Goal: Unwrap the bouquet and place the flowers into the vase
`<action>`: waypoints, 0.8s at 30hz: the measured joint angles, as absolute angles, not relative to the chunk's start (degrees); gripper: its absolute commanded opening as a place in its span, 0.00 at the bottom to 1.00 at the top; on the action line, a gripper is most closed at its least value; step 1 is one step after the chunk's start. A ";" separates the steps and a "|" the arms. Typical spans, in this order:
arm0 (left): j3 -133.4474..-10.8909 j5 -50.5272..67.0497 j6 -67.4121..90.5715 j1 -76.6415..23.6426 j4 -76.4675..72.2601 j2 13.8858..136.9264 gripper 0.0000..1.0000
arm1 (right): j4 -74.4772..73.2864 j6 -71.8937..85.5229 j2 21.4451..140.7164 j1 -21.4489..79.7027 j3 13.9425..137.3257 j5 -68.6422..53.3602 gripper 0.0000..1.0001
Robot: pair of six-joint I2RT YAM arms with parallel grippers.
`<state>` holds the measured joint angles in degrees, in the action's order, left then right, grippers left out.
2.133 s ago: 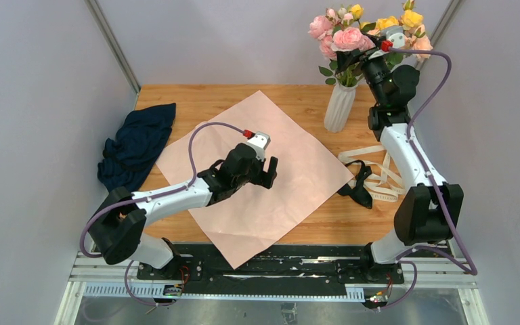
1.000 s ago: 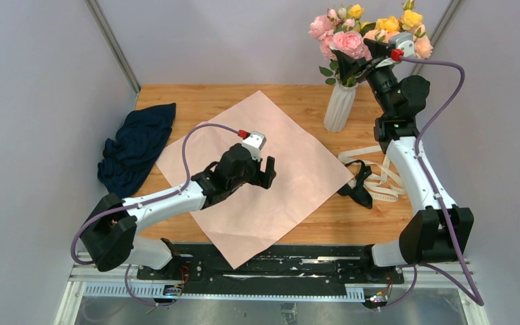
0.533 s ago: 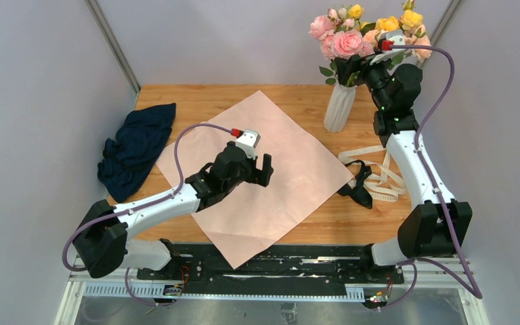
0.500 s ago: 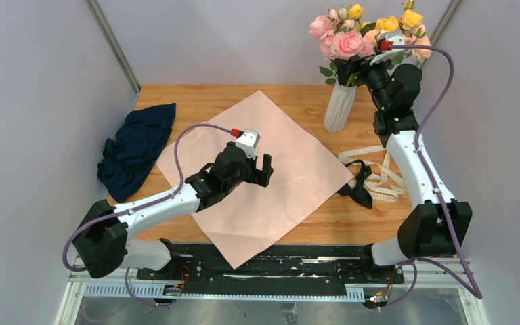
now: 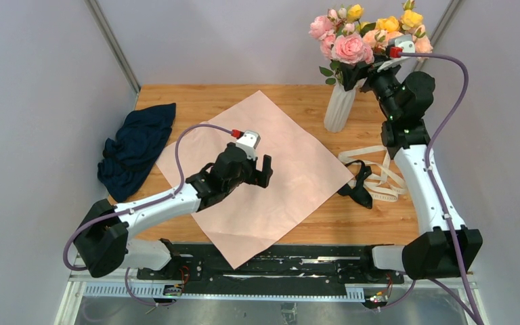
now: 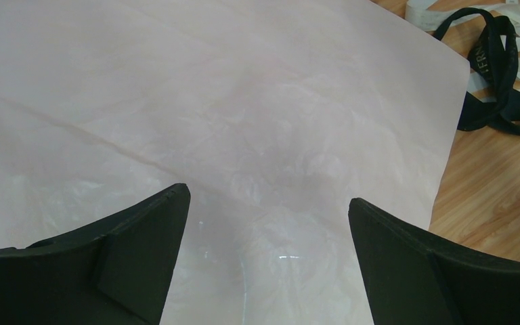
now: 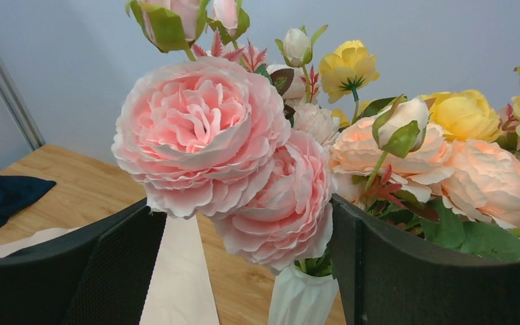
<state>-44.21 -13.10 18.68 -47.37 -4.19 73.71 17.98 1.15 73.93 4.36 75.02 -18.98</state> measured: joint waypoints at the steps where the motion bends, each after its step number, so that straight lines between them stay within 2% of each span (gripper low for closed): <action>1: -44.18 -13.10 18.68 -47.37 -4.19 73.78 1.00 | 17.98 1.08 73.43 4.36 74.87 -19.03 0.89; 6: -44.23 -13.08 18.65 -47.37 -4.19 74.41 1.00 | 18.15 1.06 72.53 4.36 73.91 -19.73 0.89; 7: -44.23 -13.08 18.65 -47.37 -4.16 74.56 1.00 | 18.44 1.08 72.44 4.36 73.38 -19.92 0.84; 9: -44.23 -13.10 18.65 -47.37 -4.16 74.65 1.00 | 18.83 1.30 72.07 4.36 72.38 -19.94 0.50; 10: -44.23 -13.10 18.63 -47.37 -4.16 74.65 1.00 | 19.20 1.83 71.77 4.36 71.46 -19.92 0.39; 12: -44.23 -13.08 18.63 -47.37 -4.19 74.65 1.00 | 20.05 2.26 71.53 4.36 70.67 -19.88 0.22; 14: -44.23 -13.08 18.65 -47.37 -4.19 74.67 1.00 | 20.62 2.50 71.59 4.36 70.61 -19.77 0.12; 18: -44.23 -13.06 18.65 -47.37 -4.19 74.72 1.00 | 22.00 2.85 72.62 4.36 70.65 -19.46 0.00; 24: -44.23 -13.08 18.65 -47.37 -4.19 74.74 1.00 | 24.97 3.20 74.85 4.36 70.76 -19.46 0.00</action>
<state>-44.23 -13.08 18.65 -47.37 -4.19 74.74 24.97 3.20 74.85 4.36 70.76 -19.46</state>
